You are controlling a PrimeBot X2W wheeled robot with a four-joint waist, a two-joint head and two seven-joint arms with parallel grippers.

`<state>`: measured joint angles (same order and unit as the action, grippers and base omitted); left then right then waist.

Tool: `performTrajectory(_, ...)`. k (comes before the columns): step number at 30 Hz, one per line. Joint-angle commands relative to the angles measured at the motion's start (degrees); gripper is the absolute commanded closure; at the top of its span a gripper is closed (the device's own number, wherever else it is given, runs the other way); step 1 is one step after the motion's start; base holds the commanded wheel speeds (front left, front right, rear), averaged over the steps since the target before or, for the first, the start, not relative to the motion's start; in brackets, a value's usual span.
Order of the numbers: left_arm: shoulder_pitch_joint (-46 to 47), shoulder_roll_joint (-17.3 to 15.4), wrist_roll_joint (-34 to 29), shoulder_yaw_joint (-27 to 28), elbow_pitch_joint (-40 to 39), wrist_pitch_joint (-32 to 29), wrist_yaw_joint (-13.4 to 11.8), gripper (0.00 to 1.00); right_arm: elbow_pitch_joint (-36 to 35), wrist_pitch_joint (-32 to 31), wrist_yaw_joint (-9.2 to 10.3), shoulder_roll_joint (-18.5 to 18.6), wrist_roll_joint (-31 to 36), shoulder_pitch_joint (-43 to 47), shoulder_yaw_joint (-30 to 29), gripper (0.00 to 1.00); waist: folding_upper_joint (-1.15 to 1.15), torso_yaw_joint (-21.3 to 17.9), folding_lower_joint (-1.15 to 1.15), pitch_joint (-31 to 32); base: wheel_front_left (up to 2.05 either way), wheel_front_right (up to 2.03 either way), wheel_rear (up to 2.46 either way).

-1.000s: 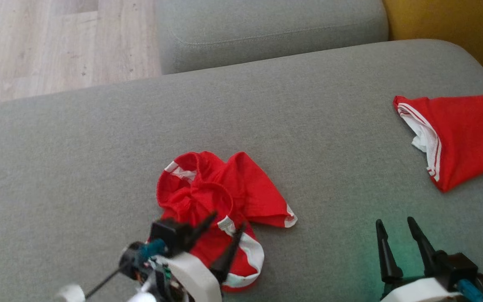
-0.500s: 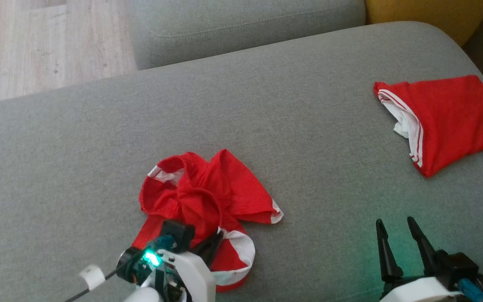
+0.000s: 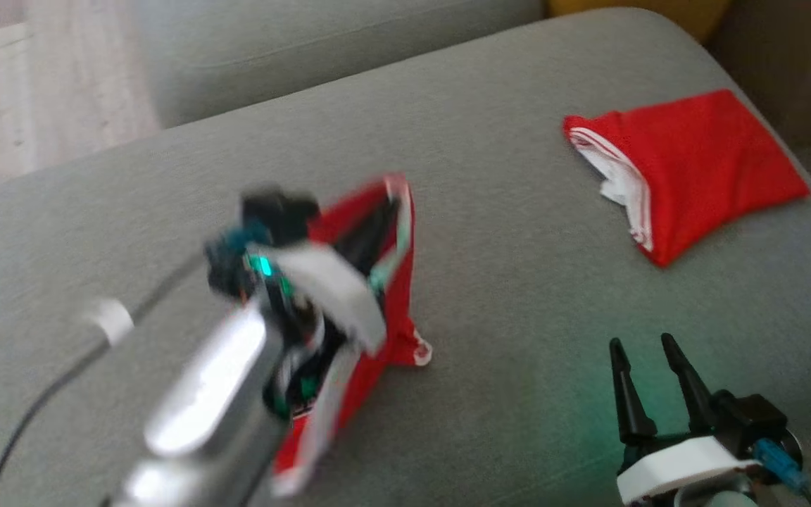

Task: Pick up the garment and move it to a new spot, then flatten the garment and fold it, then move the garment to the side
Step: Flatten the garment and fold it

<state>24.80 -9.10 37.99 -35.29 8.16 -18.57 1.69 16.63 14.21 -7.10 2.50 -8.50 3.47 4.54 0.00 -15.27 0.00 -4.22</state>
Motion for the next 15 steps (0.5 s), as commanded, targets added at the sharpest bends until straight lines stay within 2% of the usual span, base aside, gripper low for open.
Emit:
performTrajectory(1, 5.5, 0.3, -0.5, 3.7, -0.9, 1.5, -0.5, 1.0, -1.4, 0.8, -0.39, 0.4, -0.6, -2.5, 1.9, 0.0, 0.0, -2.5, 0.0, -0.6, 0.0, 0.0, 0.0)
performTrajectory(7, 15.8, 2.9, -1.2, 8.4, 5.2, 9.2, -1.2, 1.0, -1.3, 0.8, -0.39, 0.4, -2.2, -3.3, 2.8, 0.0, 0.0, -7.6, 0.0, -1.2, 0.0, 0.0, 0.0)
performTrajectory(11, 17.5, 3.8, -1.0, 8.6, 7.3, 12.2, -0.4, 1.0, -1.3, 0.8, -0.39, 0.4, -2.4, -3.1, 2.9, 0.0, 0.0, -8.2, 0.0, -1.0, 0.0, 0.0, 0.0)
performTrajectory(15, 14.6, 4.4, 1.1, 7.4, 6.4, 12.9, 1.4, 1.0, -1.6, 0.8, -0.39, 0.4, -2.0, -2.4, 2.2, 0.0, 0.0, -7.4, 0.0, -0.2, 0.0, 0.0, 0.0)
